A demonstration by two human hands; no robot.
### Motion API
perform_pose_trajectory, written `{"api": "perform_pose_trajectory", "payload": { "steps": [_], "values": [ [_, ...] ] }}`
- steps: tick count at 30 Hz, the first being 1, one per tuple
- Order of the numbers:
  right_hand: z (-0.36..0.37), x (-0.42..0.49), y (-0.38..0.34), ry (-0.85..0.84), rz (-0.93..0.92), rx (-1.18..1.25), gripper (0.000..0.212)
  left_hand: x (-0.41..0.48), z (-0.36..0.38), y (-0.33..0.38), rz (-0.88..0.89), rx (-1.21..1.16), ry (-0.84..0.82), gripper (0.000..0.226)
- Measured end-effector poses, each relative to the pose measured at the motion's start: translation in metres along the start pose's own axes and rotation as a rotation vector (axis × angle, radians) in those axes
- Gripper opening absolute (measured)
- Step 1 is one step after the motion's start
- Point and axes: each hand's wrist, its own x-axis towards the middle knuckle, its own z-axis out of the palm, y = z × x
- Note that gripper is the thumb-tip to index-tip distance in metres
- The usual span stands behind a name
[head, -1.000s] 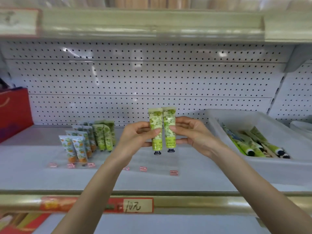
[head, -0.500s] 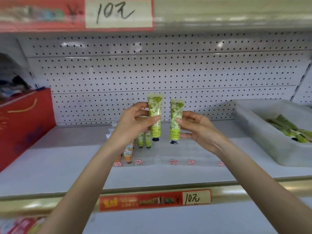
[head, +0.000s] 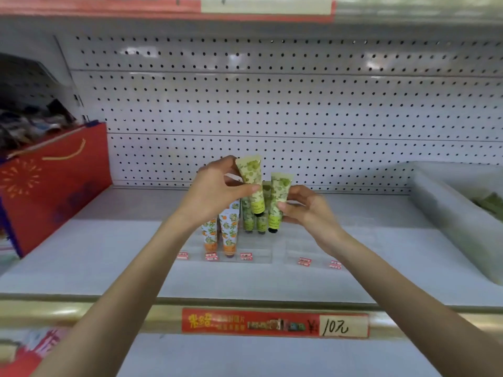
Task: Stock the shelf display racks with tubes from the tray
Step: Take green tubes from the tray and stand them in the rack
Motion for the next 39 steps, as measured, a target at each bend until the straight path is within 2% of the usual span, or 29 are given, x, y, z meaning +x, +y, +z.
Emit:
{"api": "perform_pose_trajectory", "payload": {
  "steps": [6,10,14,18,25,29,34,39],
  "values": [
    [0.007,0.013,0.014,0.039,-0.019,0.020,0.024,0.010,0.005,-0.009,-0.018,0.010,-0.057,0.029],
    [0.004,0.019,0.022,0.061,-0.003,-0.017,0.027,0.019,0.005,-0.011,-0.008,0.308,-0.137,0.027],
    [0.005,0.020,0.024,0.006,0.001,-0.016,0.015,0.030,0.003,-0.009,-0.079,0.413,-0.229,0.030],
    [0.006,0.023,0.029,-0.006,0.001,-0.010,0.015,0.036,0.006,-0.012,-0.060,0.547,-0.275,0.023],
    [0.007,0.023,0.038,-0.011,-0.015,-0.042,0.018,0.031,0.007,-0.016,-0.124,0.525,-0.269,0.039],
    [0.007,0.023,0.043,-0.035,-0.017,-0.069,0.018,0.033,0.009,-0.017,-0.150,0.550,-0.288,0.031],
    [0.008,0.022,0.046,-0.071,-0.037,-0.160,0.018,0.035,0.012,-0.019,-0.164,0.608,-0.307,0.044],
    [0.009,0.022,0.049,-0.063,-0.058,-0.208,0.019,0.038,0.015,-0.025,-0.164,0.639,-0.321,0.040]
  ]
}}
